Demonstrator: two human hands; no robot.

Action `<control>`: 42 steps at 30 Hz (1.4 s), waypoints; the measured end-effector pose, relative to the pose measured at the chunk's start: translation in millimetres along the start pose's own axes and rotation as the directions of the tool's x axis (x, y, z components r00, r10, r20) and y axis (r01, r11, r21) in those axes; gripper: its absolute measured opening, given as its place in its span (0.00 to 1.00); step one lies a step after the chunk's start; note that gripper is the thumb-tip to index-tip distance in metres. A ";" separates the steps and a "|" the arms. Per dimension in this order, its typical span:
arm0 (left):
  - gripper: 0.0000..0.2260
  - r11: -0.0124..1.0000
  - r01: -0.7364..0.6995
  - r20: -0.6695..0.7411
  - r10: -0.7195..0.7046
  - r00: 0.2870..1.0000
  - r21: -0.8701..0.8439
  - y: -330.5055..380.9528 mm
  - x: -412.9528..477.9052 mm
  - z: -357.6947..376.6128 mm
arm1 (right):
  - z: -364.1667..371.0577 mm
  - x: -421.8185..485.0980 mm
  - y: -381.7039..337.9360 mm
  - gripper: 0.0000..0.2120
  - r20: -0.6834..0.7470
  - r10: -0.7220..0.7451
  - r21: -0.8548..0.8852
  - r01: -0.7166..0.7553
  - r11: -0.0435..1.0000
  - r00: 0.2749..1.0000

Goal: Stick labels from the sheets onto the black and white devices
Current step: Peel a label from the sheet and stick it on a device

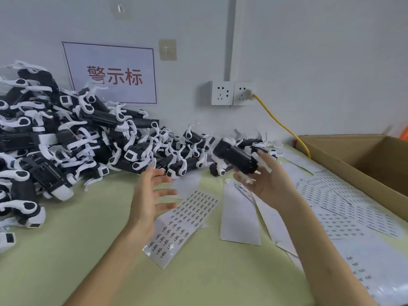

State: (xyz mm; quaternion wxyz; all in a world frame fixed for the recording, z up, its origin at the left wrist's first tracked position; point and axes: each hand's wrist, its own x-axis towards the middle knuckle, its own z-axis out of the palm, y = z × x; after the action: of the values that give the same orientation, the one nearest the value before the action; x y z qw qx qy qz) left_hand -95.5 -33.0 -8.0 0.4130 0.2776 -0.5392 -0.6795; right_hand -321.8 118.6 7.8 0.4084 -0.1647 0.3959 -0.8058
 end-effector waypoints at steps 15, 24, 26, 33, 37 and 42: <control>0.15 0.950 -0.159 0.105 0.135 0.985 0.268 -19.0 5.8 6.2 | -38.6 -0.8 -39.4 0.16 -0.230 -0.259 0.240 0.312 0.919 0.938; 0.04 0.874 -0.177 0.131 0.131 0.983 0.452 -25.1 5.7 3.8 | 0.3 9.9 17.5 0.11 0.105 -0.461 -0.893 0.288 0.347 0.881; 0.08 0.878 -0.139 0.088 0.110 0.990 0.458 -22.6 12.0 -4.4 | 9.2 8.7 35.8 0.10 0.224 -0.384 -0.923 0.321 0.210 0.896; 0.19 0.918 0.093 -0.128 -0.047 0.991 0.386 -6.2 51.2 -40.3 | 21.2 4.5 67.3 0.13 0.433 -0.165 -0.895 0.444 0.031 0.886; 0.23 0.823 -0.002 -0.202 0.141 0.969 0.568 4.4 76.8 -47.0 | 21.0 4.5 67.8 0.12 0.453 -0.160 -0.888 0.460 0.006 0.877; 0.21 0.478 0.014 -0.182 0.307 0.934 0.878 30.0 114.9 -47.9 | 19.4 5.5 68.4 0.10 0.457 -0.157 -0.889 0.456 -0.040 0.876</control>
State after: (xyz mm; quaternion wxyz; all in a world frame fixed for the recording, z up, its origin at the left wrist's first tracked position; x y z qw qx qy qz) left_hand -106.2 -158.3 16.0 0.3537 0.5039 -0.7560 -0.2226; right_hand -277.6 80.4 -33.1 0.0290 -0.5694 0.7417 -0.3534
